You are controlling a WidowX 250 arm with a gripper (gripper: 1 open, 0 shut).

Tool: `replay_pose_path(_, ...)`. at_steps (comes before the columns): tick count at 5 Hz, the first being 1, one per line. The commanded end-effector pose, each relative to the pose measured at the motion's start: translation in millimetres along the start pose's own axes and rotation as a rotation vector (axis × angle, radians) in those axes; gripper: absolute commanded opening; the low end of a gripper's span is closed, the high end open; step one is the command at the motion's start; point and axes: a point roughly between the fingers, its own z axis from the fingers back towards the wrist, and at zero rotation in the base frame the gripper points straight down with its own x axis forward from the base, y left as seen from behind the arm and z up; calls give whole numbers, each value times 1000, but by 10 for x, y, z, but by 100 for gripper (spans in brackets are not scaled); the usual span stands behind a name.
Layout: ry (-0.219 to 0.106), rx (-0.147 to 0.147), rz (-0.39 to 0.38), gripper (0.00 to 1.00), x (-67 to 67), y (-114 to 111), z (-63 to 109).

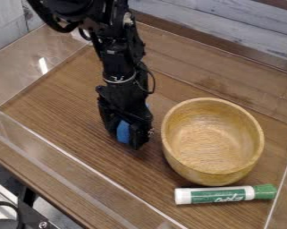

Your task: Put the blue block in the brown bowl

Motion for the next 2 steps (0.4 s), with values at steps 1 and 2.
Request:
replay_pose_path(1,-31,12,-11,0,71,19,47)
replay_pose_path(2,-25,20,-25,0,87,27,73)
